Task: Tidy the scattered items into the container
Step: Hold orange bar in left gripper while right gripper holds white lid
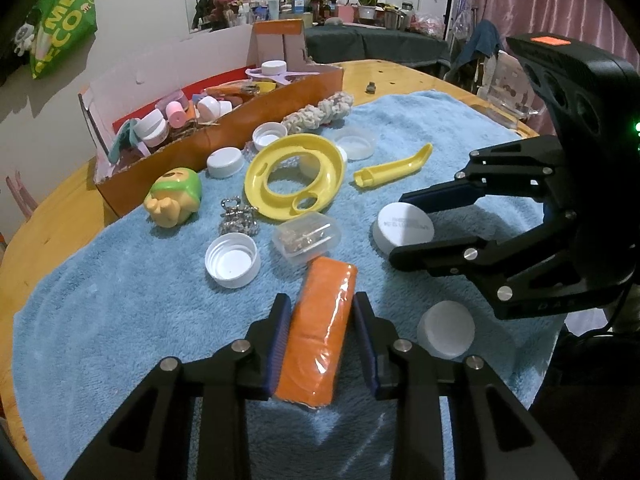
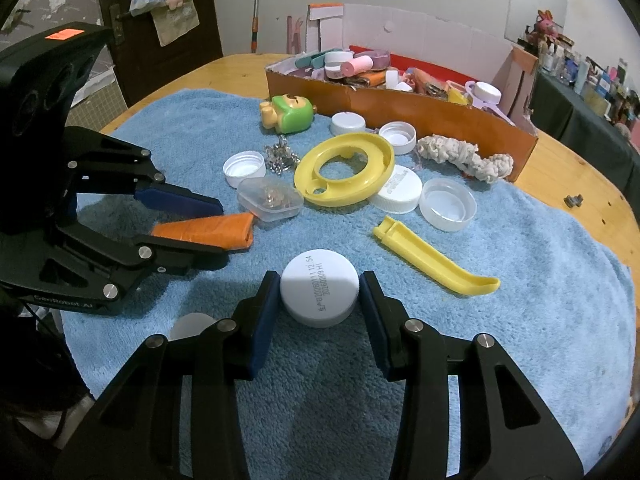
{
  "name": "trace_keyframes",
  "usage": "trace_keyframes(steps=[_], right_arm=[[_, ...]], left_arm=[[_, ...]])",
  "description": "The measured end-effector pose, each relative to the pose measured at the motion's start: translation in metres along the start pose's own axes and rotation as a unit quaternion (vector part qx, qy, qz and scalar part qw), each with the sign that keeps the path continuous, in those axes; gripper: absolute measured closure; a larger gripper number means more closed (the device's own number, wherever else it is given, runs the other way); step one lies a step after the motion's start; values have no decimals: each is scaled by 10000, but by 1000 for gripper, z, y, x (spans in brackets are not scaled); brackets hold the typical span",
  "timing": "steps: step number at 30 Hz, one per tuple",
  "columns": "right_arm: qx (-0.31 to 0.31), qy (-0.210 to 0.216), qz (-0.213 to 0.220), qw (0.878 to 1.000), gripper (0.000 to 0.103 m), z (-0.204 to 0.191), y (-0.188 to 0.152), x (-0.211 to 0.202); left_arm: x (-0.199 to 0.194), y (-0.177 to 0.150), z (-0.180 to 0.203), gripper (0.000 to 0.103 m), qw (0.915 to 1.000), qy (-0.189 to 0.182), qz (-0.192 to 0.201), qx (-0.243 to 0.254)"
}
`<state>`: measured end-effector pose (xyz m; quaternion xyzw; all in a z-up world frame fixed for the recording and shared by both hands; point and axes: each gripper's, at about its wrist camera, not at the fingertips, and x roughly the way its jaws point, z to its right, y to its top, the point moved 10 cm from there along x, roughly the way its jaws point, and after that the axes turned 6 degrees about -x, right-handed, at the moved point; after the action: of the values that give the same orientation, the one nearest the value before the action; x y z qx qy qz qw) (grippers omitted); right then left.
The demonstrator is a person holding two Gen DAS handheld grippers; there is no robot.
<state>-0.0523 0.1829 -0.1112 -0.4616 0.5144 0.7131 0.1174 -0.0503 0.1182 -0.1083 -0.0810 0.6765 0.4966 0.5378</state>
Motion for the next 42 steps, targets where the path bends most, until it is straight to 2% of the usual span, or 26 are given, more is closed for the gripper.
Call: trace_keyframes(steps=[23,42], right_arm=[[33,30,37,10000,64,0,0,-4],[47,10,146,9999,64,0,5,-12]], left_arm=[[-7,4,7,71,9999,106,51,25],[-24,12,-1,72,9992,150,268,-263]])
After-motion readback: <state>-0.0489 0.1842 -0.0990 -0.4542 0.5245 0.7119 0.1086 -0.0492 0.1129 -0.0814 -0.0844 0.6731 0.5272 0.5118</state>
